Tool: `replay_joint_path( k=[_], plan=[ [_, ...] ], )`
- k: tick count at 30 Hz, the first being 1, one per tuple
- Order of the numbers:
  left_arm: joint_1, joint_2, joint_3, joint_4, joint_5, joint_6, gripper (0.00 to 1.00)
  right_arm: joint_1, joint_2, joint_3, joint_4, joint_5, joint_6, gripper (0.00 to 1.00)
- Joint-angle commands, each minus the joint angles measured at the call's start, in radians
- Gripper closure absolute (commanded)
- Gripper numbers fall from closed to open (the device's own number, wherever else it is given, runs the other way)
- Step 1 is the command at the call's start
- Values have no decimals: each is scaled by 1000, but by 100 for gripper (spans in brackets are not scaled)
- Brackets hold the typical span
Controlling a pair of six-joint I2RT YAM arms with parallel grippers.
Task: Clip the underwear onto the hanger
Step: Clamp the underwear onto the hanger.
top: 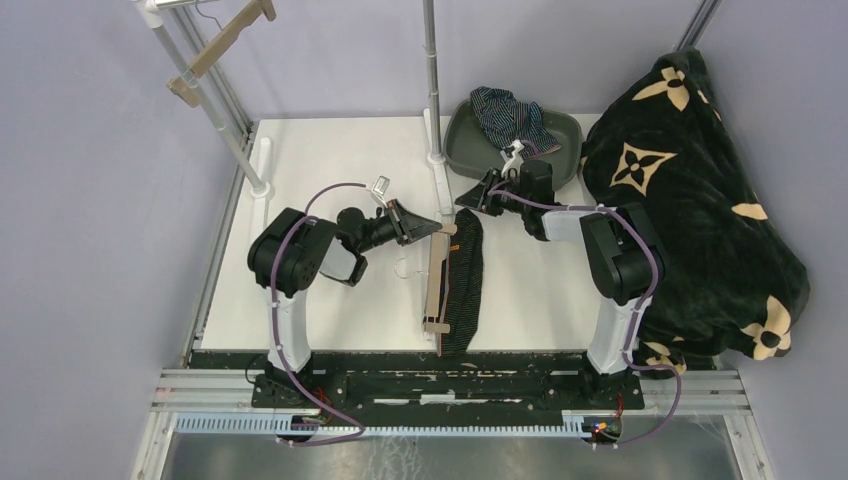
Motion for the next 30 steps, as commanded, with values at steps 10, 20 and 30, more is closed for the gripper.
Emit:
replay_joint_path(
  k=[10, 20, 30],
  plan=[
    [-2, -17, 8, 20, 14, 54, 97, -2, -57, -34, -153, 34, -115, 49],
    [-2, -18, 11, 12, 13, 58, 97, 0, -62, -93, -124, 8, -110, 49],
    [-2, -8, 19, 6, 13, 63, 97, -1, -75, -122, -102, -16, -96, 50]
  ],
)
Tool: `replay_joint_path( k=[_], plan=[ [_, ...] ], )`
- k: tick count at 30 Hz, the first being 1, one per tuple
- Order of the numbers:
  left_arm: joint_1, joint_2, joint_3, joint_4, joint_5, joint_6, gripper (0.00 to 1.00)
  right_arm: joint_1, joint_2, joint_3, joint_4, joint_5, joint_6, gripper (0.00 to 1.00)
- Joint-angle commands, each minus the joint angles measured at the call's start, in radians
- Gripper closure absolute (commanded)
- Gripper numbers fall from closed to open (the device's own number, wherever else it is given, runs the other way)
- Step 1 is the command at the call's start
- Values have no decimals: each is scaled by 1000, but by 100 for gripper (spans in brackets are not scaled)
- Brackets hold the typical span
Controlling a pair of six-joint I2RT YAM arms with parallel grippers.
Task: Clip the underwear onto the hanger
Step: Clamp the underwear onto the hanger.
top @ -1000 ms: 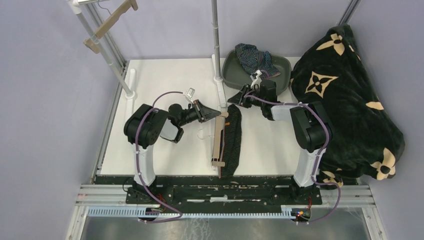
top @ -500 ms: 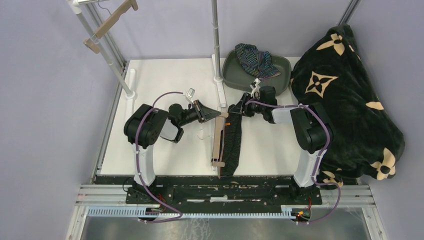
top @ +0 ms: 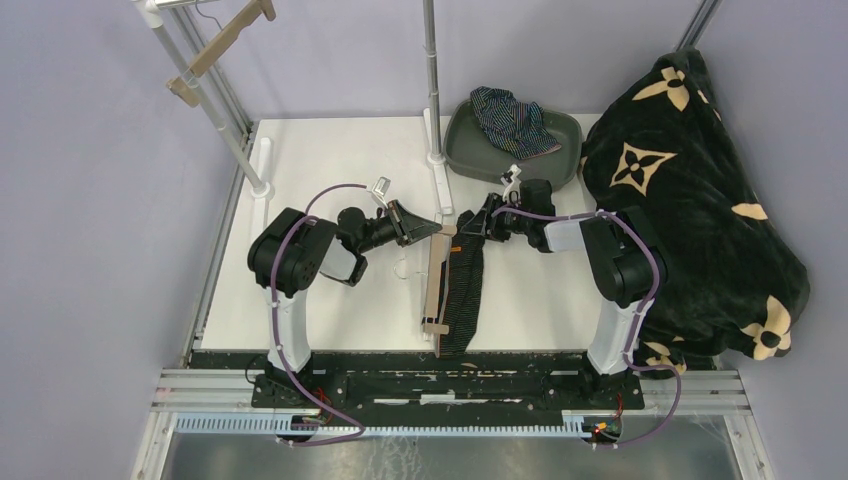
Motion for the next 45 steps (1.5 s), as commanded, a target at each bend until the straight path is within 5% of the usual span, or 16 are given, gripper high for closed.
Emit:
replay_joint_path(
  k=[1, 25, 31, 34, 45],
  plan=[
    [-3, -8, 19, 30, 13, 62, 97, -1, -58, -10, 63, -35, 7, 50],
    [-1, -19, 15, 12, 13, 74, 97, 14, -61, -1, -1, -54, -18, 58],
    [0, -17, 15, 10, 15, 78, 97, 15, -69, 8, 10, -49, -16, 84],
    [-1, -16, 14, 11, 15, 77, 97, 15, -89, -8, 122, -67, 3, 93],
    [9, -50, -16, 31, -4, 72, 97, -28, -56, -60, 515, -172, 126, 99]
  ],
)
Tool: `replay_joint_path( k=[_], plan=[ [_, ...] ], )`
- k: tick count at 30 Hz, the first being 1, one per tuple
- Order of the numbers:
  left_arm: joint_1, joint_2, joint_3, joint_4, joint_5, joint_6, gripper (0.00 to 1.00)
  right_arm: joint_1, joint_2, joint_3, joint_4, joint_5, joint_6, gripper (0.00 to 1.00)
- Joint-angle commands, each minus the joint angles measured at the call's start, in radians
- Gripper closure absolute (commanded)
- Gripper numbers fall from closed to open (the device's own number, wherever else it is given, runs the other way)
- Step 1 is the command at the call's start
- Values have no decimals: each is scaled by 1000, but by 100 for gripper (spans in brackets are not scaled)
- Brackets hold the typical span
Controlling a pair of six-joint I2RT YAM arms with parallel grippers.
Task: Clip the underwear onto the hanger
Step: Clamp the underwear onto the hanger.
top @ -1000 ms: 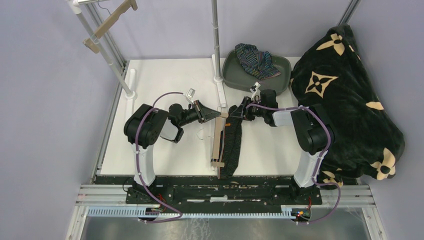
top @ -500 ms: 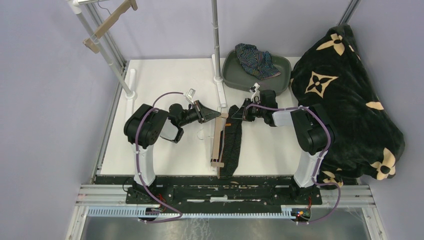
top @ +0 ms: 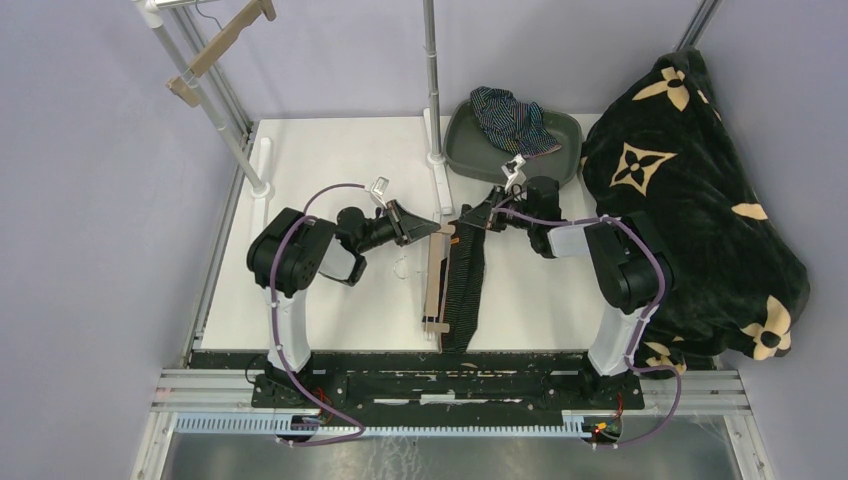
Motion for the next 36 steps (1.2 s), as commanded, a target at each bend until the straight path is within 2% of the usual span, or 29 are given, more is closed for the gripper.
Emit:
replay_joint_path(
  k=[1, 12, 22, 36],
  plan=[
    [8, -56, -23, 61, -1, 33, 97, -40, 3, 0, 285, -81, 81, 100],
    [28, -71, -54, 202, -19, -42, 97, -95, 72, -9, 560, -179, 261, 100],
    [28, -59, -45, 221, -2, -45, 97, -108, 119, 13, 738, -221, 388, 99],
    [24, -40, -25, 241, 23, -55, 97, -110, 146, 59, 805, -246, 459, 99]
  ],
)
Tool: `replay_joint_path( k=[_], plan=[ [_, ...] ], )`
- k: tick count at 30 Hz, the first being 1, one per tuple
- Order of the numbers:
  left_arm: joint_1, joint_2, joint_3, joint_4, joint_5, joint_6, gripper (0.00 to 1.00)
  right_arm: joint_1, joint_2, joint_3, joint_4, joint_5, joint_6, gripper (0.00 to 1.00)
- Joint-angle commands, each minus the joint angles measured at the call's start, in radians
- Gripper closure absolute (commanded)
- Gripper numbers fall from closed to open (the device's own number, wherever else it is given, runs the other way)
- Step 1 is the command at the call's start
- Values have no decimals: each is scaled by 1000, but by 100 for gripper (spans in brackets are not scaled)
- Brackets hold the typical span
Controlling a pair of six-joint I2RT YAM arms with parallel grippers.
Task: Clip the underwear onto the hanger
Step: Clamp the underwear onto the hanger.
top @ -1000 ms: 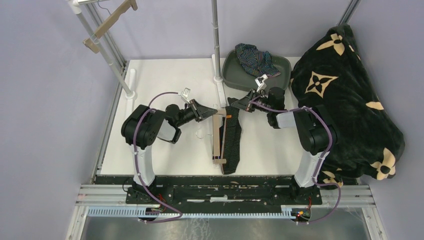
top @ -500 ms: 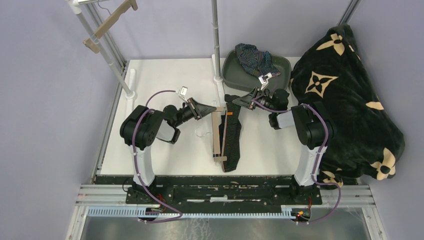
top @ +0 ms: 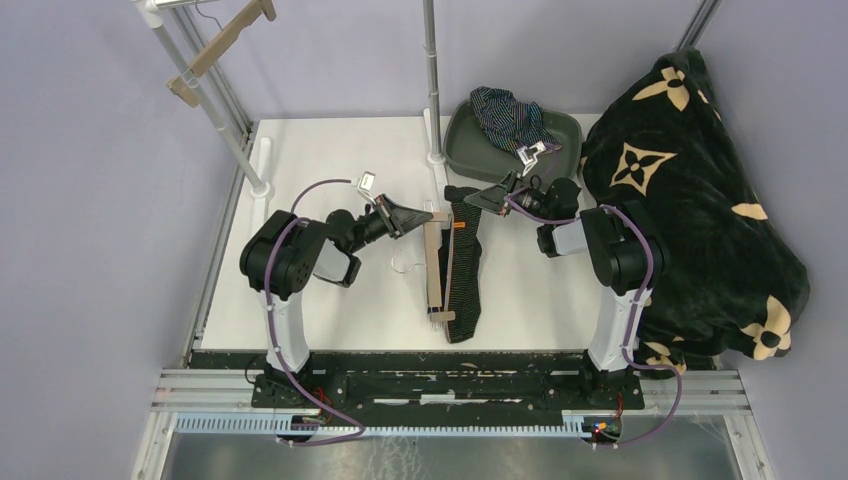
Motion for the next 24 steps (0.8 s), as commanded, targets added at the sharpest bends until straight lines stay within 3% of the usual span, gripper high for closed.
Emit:
replay_joint_path(
  k=[1, 24],
  plan=[
    [-12, 3, 21, 103, 74, -54, 97, -14, 7, 58, 125, 3, 26, 99],
    [-34, 24, 46, 113, 86, -64, 97, -13, -3, 58, 125, 0, 31, 100]
  ],
)
